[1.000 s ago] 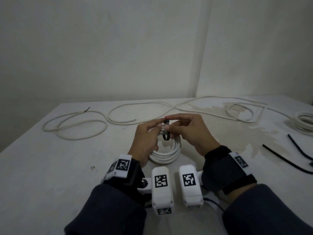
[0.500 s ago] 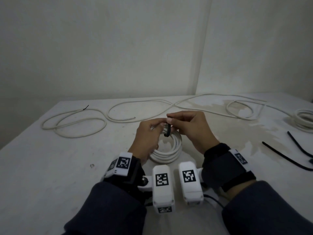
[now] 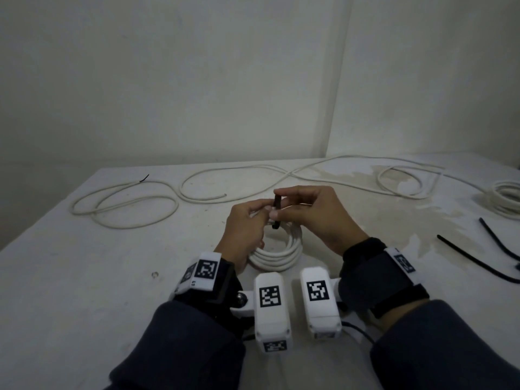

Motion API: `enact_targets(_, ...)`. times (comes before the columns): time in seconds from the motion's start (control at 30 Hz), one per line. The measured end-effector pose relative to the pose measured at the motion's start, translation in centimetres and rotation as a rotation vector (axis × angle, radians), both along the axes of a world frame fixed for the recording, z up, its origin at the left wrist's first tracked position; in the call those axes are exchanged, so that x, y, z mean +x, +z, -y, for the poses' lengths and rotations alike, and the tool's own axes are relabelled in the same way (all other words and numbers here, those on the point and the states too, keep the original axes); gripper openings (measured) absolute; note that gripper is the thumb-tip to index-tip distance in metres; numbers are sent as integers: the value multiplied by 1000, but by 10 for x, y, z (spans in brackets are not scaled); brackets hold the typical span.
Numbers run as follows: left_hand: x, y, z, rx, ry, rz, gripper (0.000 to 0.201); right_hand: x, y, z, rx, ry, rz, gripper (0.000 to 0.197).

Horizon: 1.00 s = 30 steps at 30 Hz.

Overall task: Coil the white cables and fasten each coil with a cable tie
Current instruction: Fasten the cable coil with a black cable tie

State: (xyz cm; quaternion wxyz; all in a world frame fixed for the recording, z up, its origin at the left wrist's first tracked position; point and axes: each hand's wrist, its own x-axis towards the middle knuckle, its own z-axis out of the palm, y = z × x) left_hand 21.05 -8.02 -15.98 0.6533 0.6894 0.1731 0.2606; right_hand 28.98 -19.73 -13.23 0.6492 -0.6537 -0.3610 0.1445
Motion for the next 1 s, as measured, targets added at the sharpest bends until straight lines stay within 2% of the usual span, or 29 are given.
enact_targets(0.1, 1, -1, -1, -5, 16, -13, 26, 0, 0, 0, -30, -21, 15, 41)
enact_targets(0.27, 1, -1, -1, -43, 9, -23, 24, 0, 0, -1, -19, -108, 76, 29)
enact_targets(0.43, 1, 0, 0, -42, -25, -31, 24, 1, 1, -1, -98, -114, 148, 42)
enact_targets(0.8, 0, 0, 2, -96, -62, -17, 22, 2, -1, -1, -41, -138, 133, 23)
enact_targets(1.0, -1, 1, 2, -60, -64, 18, 21, 2, 1, -2, -6, -185, 191, 19)
